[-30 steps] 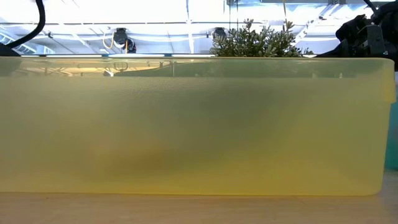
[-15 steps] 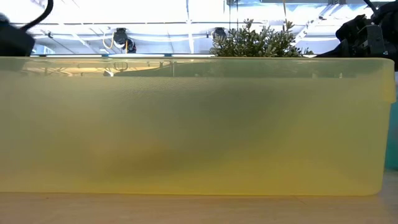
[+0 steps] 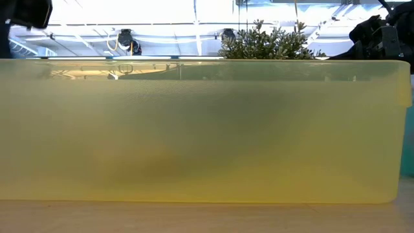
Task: Pick and place Granola Bars by type
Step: Put the yellow granola bar into the yellow bin
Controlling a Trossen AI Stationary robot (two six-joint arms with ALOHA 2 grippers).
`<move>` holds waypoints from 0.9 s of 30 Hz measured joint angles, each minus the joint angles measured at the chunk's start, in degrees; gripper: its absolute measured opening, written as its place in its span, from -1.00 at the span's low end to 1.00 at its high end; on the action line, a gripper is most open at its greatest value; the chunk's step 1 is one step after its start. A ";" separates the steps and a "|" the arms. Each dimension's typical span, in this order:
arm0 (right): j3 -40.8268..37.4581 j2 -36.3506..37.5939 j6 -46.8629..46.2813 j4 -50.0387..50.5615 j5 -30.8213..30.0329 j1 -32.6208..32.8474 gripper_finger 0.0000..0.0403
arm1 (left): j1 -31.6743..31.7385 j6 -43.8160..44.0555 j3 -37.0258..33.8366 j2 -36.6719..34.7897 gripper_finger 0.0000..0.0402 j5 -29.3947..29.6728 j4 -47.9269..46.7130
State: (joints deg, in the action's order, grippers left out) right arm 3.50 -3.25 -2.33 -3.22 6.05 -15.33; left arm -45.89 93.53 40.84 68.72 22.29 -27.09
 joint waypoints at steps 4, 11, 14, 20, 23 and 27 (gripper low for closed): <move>0.00 0.00 0.00 0.01 0.01 0.01 -0.54 | 0.00 -3.78 0.04 -2.83 -1.00 4.77 0.13; 0.01 0.00 0.00 0.02 0.00 0.00 -0.54 | 0.62 -12.52 0.04 -5.27 -1.00 9.88 0.32; -0.01 0.00 0.01 0.00 -0.01 0.01 -0.54 | 1.35 -19.61 0.07 -5.93 -1.00 14.96 1.07; 0.01 0.00 0.00 0.00 -0.01 0.00 -0.54 | 3.79 -38.65 0.07 -6.05 -1.00 21.33 7.37; -0.01 0.00 0.00 0.02 -0.01 0.00 -0.54 | 5.33 -49.78 0.07 -6.05 -1.00 21.74 12.07; 0.01 0.00 0.02 0.00 0.01 0.00 -0.54 | 6.38 -68.96 0.07 -6.05 -1.00 21.58 19.00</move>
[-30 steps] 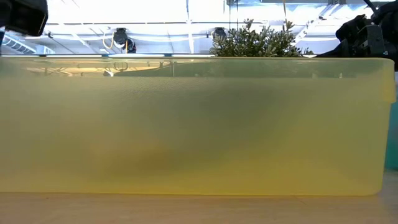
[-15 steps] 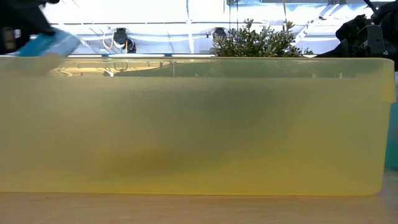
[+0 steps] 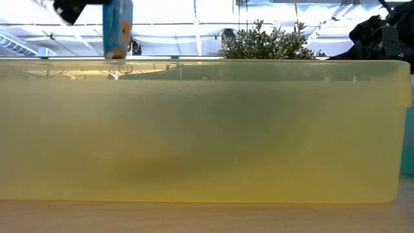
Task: Pick and place Granola Bars by type
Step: Put the yellow granola bar into the yellow bin
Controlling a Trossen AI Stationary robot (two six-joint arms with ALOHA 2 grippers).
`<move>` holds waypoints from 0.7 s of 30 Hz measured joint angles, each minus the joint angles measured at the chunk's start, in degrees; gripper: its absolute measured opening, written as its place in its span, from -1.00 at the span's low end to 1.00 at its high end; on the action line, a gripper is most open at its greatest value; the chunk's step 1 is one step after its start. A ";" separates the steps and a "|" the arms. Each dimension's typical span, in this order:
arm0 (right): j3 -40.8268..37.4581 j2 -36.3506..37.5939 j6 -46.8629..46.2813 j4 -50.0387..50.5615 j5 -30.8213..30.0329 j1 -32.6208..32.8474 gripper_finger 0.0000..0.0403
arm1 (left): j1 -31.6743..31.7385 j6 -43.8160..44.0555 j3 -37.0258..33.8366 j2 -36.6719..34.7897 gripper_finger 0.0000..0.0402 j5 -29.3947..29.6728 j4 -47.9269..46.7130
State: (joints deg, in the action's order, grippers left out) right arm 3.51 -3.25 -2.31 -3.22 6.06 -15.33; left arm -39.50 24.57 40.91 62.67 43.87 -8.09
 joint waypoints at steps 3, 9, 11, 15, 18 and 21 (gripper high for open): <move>-0.01 0.00 0.00 0.00 -0.02 0.00 -0.54 | 1.21 -10.09 0.00 0.00 -1.00 -0.21 3.97; 0.00 0.00 0.00 0.00 -0.01 0.00 -0.54 | 6.47 -17.98 -1.54 0.00 -1.00 -7.76 9.68; 0.00 0.00 -0.02 0.00 0.00 0.00 -0.54 | 9.10 -19.33 -4.24 0.01 -1.00 -12.02 14.32; 0.00 0.00 -0.02 0.02 -0.02 0.00 -0.54 | 13.48 -19.79 -10.22 0.02 -1.00 -18.06 23.04; 0.00 0.00 -0.01 0.02 0.00 0.00 -0.54 | 15.79 -20.17 -14.34 -0.40 -1.00 -21.46 29.42; 0.00 0.00 -0.01 0.01 -0.01 0.01 -0.54 | 17.75 -20.91 -18.61 -1.75 -1.00 -26.25 38.88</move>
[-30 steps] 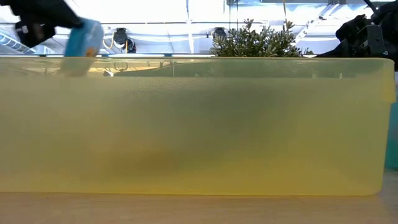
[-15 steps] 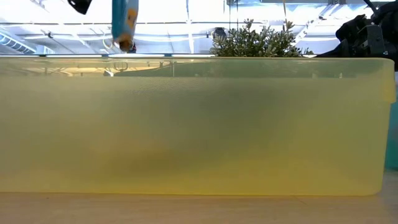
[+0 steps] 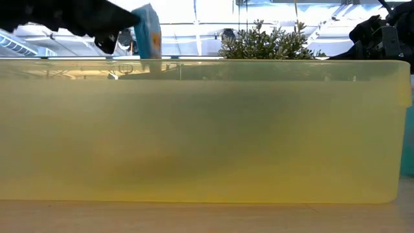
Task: Pick and place Granola Bars by type
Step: Put the yellow granola bar into the yellow bin
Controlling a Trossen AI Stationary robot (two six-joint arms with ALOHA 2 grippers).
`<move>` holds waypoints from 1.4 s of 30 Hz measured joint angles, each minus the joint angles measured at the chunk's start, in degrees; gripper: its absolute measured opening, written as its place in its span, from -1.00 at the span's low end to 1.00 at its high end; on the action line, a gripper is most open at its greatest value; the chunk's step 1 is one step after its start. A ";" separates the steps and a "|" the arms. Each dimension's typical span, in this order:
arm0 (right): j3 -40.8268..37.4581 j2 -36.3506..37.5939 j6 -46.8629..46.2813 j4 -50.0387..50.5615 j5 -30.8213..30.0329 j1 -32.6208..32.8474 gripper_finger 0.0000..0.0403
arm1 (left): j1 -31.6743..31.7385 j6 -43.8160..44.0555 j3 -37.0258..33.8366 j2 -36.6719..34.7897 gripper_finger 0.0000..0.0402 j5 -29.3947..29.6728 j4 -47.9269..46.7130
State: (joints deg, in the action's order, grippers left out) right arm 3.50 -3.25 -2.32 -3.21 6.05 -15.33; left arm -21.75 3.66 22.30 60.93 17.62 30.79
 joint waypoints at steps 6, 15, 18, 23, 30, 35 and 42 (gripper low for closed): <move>0.00 0.00 -0.01 -0.01 -0.01 0.00 -0.54 | 3.27 3.21 -10.66 -1.07 -1.00 -7.70 24.14; 0.00 0.00 0.00 -0.01 0.01 0.00 -0.54 | 3.82 13.41 -14.46 2.16 -0.99 -13.48 30.57; 0.00 0.00 0.00 -0.01 -0.01 0.00 -0.54 | 3.67 12.30 -13.00 4.20 -1.00 -20.70 30.90; 0.00 0.02 0.01 -0.01 -0.01 -0.01 -0.54 | 3.69 7.97 -10.15 7.99 -0.99 -28.59 30.82; 0.00 0.02 0.01 -0.01 0.01 0.00 -0.54 | 3.73 8.08 -5.86 16.48 -0.99 -29.05 30.71; -0.01 0.02 0.00 0.00 0.01 0.01 -0.54 | 3.73 10.82 -1.48 24.37 -0.98 -29.85 30.63; 0.00 0.00 -0.01 0.01 0.01 -0.01 -0.54 | 3.76 11.85 3.44 31.34 -0.98 -34.46 29.09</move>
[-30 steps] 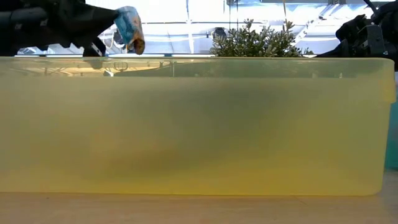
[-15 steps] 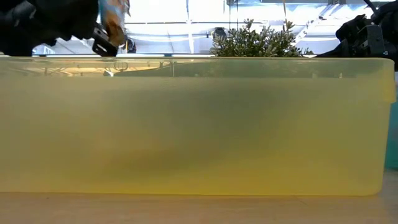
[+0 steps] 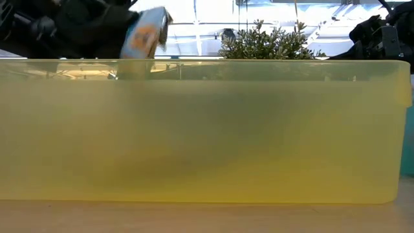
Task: Pick and place Granola Bars by type
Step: Put the yellow granola bar into the yellow bin
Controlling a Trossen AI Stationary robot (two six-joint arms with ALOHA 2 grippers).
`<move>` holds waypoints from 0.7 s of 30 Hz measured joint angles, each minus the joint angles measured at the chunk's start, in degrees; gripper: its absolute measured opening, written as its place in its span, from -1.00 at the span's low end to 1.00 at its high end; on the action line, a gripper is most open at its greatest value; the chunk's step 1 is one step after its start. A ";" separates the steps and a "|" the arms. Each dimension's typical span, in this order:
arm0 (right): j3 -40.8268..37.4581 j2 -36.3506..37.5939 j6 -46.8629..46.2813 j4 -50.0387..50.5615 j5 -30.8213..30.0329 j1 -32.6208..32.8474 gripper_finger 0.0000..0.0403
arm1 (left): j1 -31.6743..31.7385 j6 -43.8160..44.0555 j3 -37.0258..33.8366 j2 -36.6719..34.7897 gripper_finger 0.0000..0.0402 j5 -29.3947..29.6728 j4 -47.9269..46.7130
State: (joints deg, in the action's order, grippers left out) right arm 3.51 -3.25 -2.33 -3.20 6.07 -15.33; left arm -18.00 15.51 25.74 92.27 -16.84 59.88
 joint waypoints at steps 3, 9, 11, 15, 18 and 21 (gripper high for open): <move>-0.01 0.00 0.00 -0.02 0.00 0.01 -0.54 | 0.04 0.04 -0.01 0.44 -0.92 0.60 -0.38; -0.01 0.00 0.00 -0.02 -0.02 0.00 -0.54 | 0.04 0.02 -0.04 0.39 -0.79 0.81 -0.09; -0.02 0.00 0.00 0.00 -0.02 0.00 -0.54 | 0.04 0.02 -0.04 0.39 -0.78 0.81 -0.16; -0.01 0.01 0.01 0.00 -0.01 0.02 -0.54 | 0.04 0.01 -0.04 0.37 -0.78 0.84 -0.16; 0.00 0.02 0.01 -0.01 -0.02 0.02 -0.54 | 0.04 0.03 -0.05 0.37 -0.78 0.85 -0.11; 0.00 0.00 0.02 -0.01 0.00 0.01 -0.54 | 0.04 2.36 -0.07 0.33 -0.78 0.84 -1.03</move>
State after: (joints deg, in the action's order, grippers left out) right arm 3.51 -3.25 -2.31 -3.22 6.07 -15.33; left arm -17.96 17.87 25.67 92.60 -16.00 58.85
